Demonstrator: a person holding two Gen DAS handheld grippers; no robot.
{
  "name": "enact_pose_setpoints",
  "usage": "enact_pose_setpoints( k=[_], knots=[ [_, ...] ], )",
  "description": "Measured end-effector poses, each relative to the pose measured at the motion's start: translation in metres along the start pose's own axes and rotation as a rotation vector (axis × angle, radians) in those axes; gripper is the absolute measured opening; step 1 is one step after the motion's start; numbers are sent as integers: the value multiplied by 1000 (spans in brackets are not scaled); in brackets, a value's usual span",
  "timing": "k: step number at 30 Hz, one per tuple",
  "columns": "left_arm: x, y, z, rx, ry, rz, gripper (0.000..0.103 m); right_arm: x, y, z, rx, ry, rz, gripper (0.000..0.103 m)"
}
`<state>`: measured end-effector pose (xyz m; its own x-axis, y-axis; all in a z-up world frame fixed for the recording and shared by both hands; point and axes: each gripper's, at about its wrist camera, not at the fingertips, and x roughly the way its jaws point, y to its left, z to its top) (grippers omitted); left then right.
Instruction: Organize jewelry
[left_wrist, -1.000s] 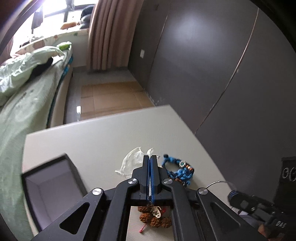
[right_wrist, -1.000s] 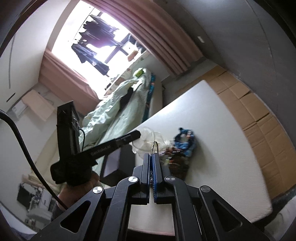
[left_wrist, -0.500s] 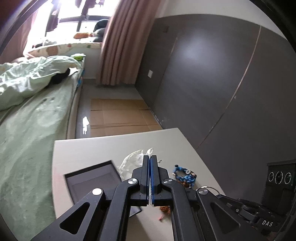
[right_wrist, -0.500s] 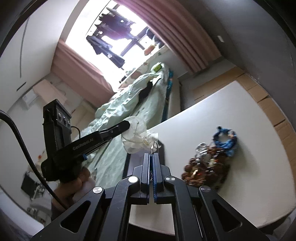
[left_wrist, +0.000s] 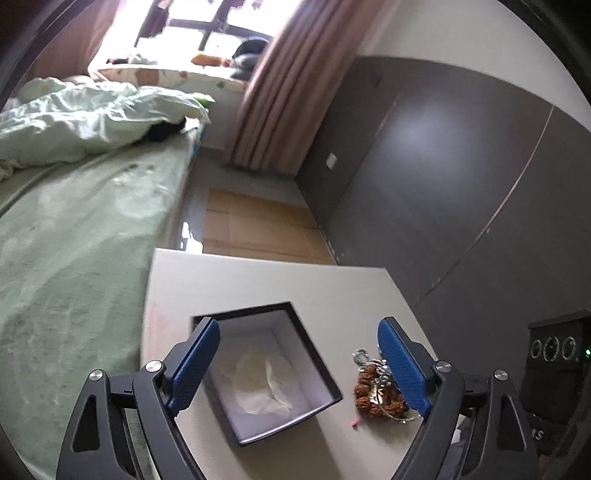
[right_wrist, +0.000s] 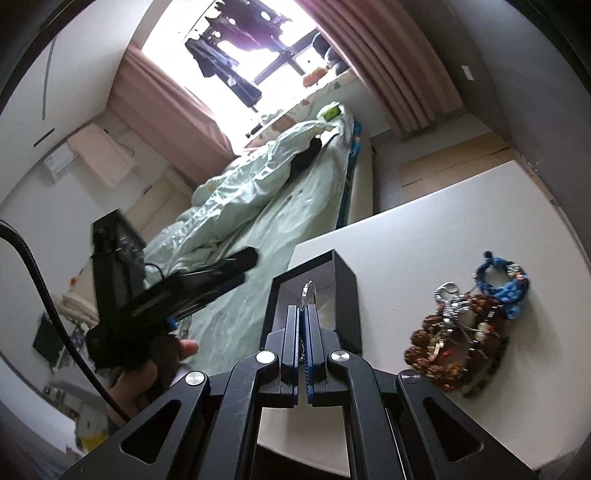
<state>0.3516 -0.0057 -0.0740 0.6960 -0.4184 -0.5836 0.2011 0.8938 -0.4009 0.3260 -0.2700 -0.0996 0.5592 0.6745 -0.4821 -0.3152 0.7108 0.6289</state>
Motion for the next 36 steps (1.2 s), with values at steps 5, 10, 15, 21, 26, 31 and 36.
enact_pose_setpoints(
  k=[5, 10, 15, 21, 26, 31, 36],
  knots=[
    [-27, 28, -9, -74, -64, 36, 88, 20, 8, 5, -23, 46, -5, 4],
    [-48, 54, -21, -145, -82, 57, 88, 44, 20, 15, -46, 93, 14, 4],
    [-66, 70, -27, -173, -103, 74, 88, 70, 35, 19, -72, 143, 38, 4],
    [-70, 80, -32, -200, -95, 67, 88, 98, 35, 20, -61, 227, -34, 5],
    [-65, 76, -34, -206, -79, 50, 88, 96, -1, 17, 66, 276, -114, 38],
    [-60, 63, -34, -184, -57, 42, 88, 63, -3, 25, 42, 179, -107, 39],
    [-54, 42, -32, -146, -39, 32, 88, 34, -20, 23, 84, 134, -111, 39]
  ],
)
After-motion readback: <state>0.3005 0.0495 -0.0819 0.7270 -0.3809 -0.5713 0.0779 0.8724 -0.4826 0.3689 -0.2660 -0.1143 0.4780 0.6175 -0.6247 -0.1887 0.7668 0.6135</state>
